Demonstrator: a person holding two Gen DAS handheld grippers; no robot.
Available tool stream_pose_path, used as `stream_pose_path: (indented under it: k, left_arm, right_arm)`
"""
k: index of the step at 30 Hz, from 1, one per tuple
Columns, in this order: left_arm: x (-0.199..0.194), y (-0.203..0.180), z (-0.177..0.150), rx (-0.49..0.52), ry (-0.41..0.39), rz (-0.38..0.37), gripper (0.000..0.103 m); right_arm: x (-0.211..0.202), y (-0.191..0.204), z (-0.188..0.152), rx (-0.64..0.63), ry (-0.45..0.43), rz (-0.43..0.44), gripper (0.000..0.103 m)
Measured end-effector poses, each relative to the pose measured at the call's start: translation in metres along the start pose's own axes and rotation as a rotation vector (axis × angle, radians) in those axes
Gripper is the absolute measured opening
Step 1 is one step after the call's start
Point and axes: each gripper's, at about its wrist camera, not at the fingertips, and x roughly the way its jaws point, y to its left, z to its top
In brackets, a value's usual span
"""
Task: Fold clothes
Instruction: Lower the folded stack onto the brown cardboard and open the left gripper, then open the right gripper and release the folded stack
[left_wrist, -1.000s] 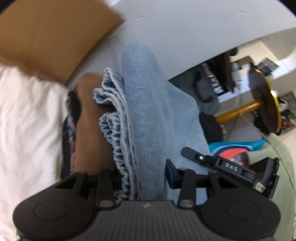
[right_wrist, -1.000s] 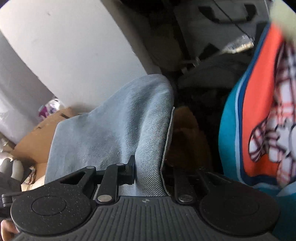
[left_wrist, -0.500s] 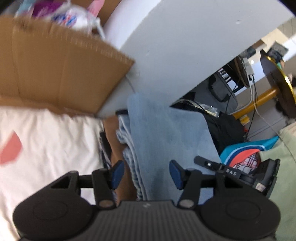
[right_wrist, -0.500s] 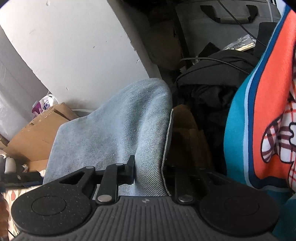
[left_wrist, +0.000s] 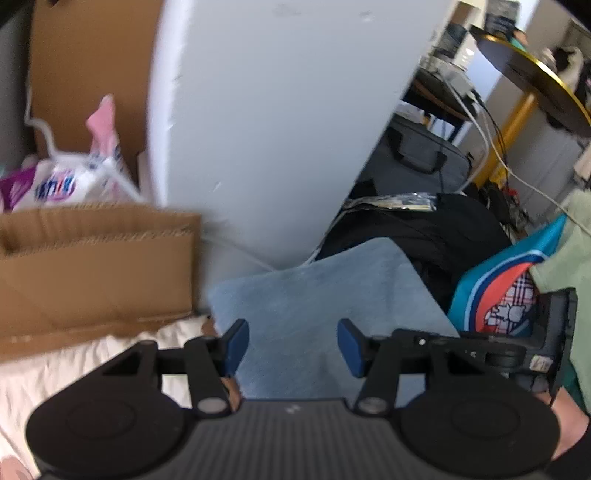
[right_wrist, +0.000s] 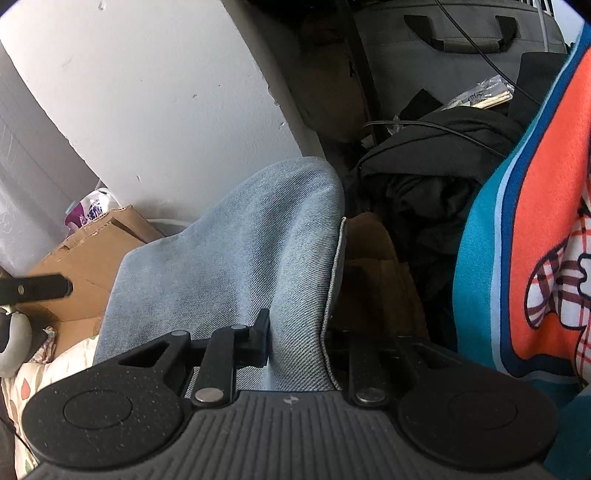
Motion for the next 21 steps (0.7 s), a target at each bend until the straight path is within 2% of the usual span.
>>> stream_pose_path:
  k: [4,12,17,19,21]
  left_arm:
    - [0.014,-0.012,-0.002,0.051,0.041,-0.007,0.055]
    - [0.052,-0.024,-0.028,0.169,0.135,0.066,0.055]
    - [0.063,-0.026,-0.042,0.23,0.141,0.111,0.056]
    - [0.066,-0.023,-0.045,0.205,0.145,0.11,0.057]
    - [0.069,-0.021,-0.047,0.195,0.146,0.106,0.058]
  right_arm:
    - [0.0,0.0,0.0,-0.001,-0.001,-0.002,0.024]
    - [0.004,0.002,-0.001,-0.011,-0.002,-0.003,0.024]
    - [0.005,0.005,0.0,-0.029,-0.006,0.006,0.024]
    - [0.006,0.005,0.0,-0.032,-0.006,0.008,0.024]
    - [0.008,0.004,0.0,-0.027,-0.004,0.001,0.03]
